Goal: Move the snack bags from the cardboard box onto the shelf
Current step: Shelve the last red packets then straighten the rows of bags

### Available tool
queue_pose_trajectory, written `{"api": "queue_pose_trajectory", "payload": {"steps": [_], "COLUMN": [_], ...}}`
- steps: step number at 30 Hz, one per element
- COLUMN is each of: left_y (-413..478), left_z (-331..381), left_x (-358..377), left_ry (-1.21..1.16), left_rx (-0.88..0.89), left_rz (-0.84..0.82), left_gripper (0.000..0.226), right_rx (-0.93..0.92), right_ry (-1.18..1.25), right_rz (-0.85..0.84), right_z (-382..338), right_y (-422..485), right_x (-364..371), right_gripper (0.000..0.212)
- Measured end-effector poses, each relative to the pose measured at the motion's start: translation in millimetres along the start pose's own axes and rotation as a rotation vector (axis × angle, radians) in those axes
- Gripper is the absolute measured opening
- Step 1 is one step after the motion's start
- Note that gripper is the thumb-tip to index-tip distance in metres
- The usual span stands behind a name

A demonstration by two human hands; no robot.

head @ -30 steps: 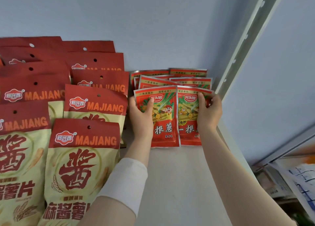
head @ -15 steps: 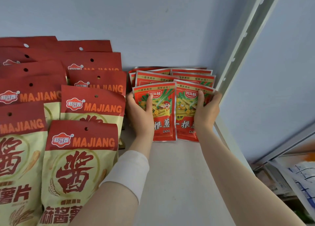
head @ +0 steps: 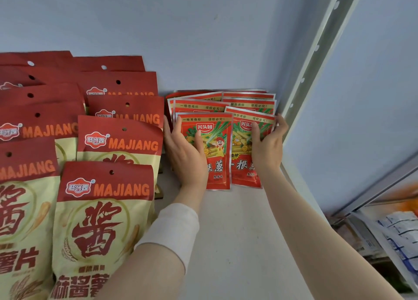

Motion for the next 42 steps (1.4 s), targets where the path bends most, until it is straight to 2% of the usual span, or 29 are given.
{"api": "queue_pose_trajectory", "payload": {"steps": [10,20,26,29,32,36,42], "left_y": [-7.6,-13.8,-9.4,-3.8,7.4,24.9,50.6], "left_z": [3.6,3.5,8.1,19.3,36.8,55.7,70.3], "left_x": [-4.2,0.2,-0.7,-4.1,-9.4,-21.2,-61.6], "left_ry": [0.187,0.253,0.347,0.409,0.499,0.619,0.749], "left_rx": [0.128,0.162,0.191,0.237,0.378,0.584,0.725], "left_rz": [-0.078,-0.095,-0.181,-0.248,-0.347,-0.556,-0.678], "left_gripper": [0.051,0.050,0.049,0.049,0.050,0.051,0.049], "right_rx": [0.013,0.012,-0.035,-0.099,-0.182,-0.344,-0.529], "right_ry": [-0.199,-0.269,-0.401,-0.522,-0.682,-0.885,-1.035], "right_rz": [-0.064,-0.152,-0.119,-0.082,-0.065,-0.021,-0.104], "right_z": [-7.8,-9.2,-21.2,-31.9,-44.4,-65.2,-94.2], "right_y": [-3.0,2.7,2.2,-0.2,-6.1,-19.6,-53.7], "right_x": [-4.3,-3.7,-10.0,-15.7,-23.1,-36.3,-47.3], "right_gripper": [0.071,0.070,0.074,0.076,0.071,0.057,0.056]}}
Point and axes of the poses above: each hand's wrist, its own y-axis towards the middle knuckle, its own x-axis out of the palm, z = x × y, the point moved 2 cm from there along y, towards the middle knuckle, and after that the axes turned 8 degrees about x, right-handed, at the moved point
